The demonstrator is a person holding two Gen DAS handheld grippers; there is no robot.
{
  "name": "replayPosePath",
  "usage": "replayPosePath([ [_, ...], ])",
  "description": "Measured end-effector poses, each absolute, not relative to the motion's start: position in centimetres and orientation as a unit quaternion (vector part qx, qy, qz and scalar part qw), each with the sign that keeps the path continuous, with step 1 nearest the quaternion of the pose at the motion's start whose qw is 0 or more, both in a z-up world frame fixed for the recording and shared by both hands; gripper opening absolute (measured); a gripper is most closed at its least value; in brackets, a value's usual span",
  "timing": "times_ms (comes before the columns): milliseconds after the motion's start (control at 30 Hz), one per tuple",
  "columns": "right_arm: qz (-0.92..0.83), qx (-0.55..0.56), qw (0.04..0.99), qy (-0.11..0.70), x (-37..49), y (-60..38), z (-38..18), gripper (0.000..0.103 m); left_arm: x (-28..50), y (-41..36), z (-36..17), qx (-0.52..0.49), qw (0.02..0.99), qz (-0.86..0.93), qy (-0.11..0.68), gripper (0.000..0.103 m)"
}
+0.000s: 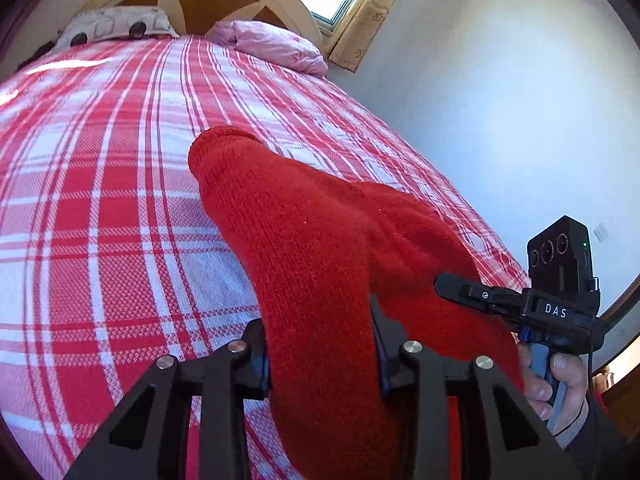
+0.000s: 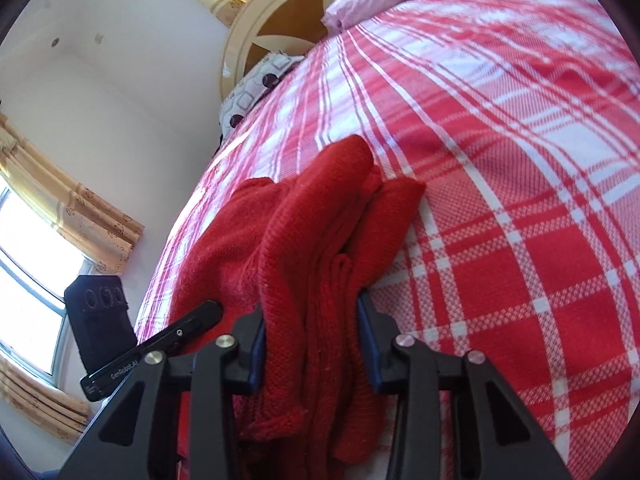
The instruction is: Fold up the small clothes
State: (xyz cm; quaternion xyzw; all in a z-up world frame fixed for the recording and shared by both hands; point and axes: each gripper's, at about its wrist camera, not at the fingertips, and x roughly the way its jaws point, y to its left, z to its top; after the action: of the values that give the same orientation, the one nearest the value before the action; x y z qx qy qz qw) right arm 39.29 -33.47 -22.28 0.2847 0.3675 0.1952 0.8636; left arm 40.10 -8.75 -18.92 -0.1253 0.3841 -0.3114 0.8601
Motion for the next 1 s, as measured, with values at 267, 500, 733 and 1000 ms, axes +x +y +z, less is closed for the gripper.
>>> replayPosePath([
  [267,0.216,0.289,0.863,0.353,37.9,-31.6,-21.2,0.04,36.4,-6.5,-16.0,-0.092,0.883,-0.287,0.36,0.037],
  [500,0.249,0.278,0.859,0.351,38.0,-27.9,-20.0,0.04,34.6,-3.0,-14.4,-0.079,0.897,-0.242,0.36,0.037],
  [733,0.298,0.26,0.851,0.346,38.4,-22.6,-17.9,0.04,32.5,1.4,-12.7,-0.065,0.918,-0.195,0.34,0.036],
  [1000,0.34,0.241,0.838,0.352,38.6,-16.6,-17.0,0.04,30.8,6.2,-12.3,-0.073,0.928,-0.154,0.331,0.036],
])
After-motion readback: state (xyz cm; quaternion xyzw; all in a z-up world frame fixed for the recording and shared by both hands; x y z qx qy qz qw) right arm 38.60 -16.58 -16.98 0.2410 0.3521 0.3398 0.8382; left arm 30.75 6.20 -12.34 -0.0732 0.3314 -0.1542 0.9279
